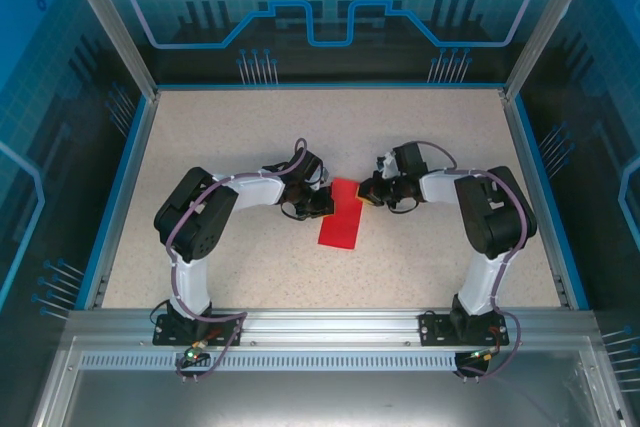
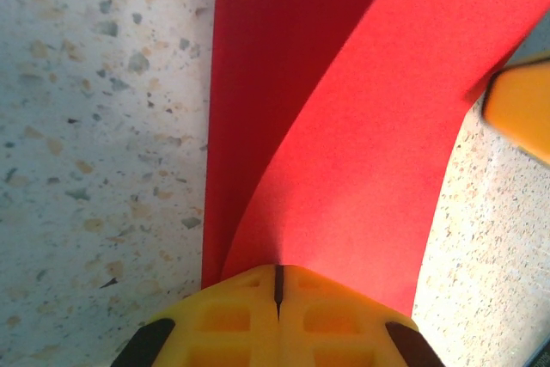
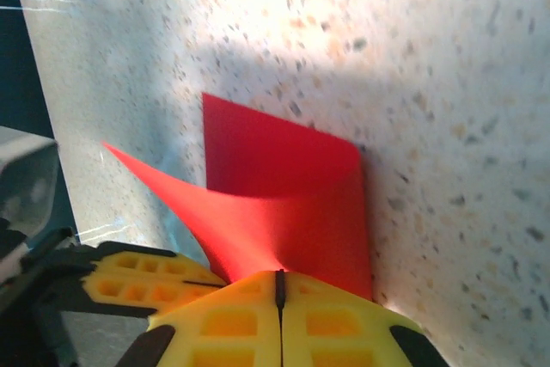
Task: Fold a paper plane with a square sheet of paper (pick it up from the middle)
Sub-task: Fold the square sheet of paper in half at the center of the table.
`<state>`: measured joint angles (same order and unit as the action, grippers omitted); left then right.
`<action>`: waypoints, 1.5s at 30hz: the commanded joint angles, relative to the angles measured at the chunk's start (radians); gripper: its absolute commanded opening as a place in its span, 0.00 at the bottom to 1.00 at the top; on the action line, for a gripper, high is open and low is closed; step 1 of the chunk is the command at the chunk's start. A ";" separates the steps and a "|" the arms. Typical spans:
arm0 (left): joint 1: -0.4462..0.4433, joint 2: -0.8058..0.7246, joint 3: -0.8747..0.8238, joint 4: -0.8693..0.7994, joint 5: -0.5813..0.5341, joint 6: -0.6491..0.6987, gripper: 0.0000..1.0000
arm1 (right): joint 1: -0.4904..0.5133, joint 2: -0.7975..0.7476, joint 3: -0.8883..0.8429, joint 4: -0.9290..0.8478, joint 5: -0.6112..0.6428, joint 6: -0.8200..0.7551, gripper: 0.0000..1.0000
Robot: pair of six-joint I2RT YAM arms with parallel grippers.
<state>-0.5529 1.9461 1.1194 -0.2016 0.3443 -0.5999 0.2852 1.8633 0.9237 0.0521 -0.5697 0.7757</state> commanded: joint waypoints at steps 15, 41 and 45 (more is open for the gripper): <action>-0.007 0.048 -0.040 -0.121 -0.073 0.020 0.00 | -0.016 0.041 0.068 -0.125 0.004 -0.066 0.05; -0.007 0.050 -0.036 -0.120 -0.072 0.023 0.00 | -0.043 0.080 0.172 -0.193 0.009 -0.092 0.05; -0.007 0.050 -0.037 -0.121 -0.070 0.023 0.00 | -0.062 0.081 0.183 -0.184 -0.015 -0.087 0.06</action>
<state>-0.5529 1.9461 1.1194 -0.2020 0.3439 -0.5991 0.2516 1.9728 1.0767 -0.1085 -0.5587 0.6979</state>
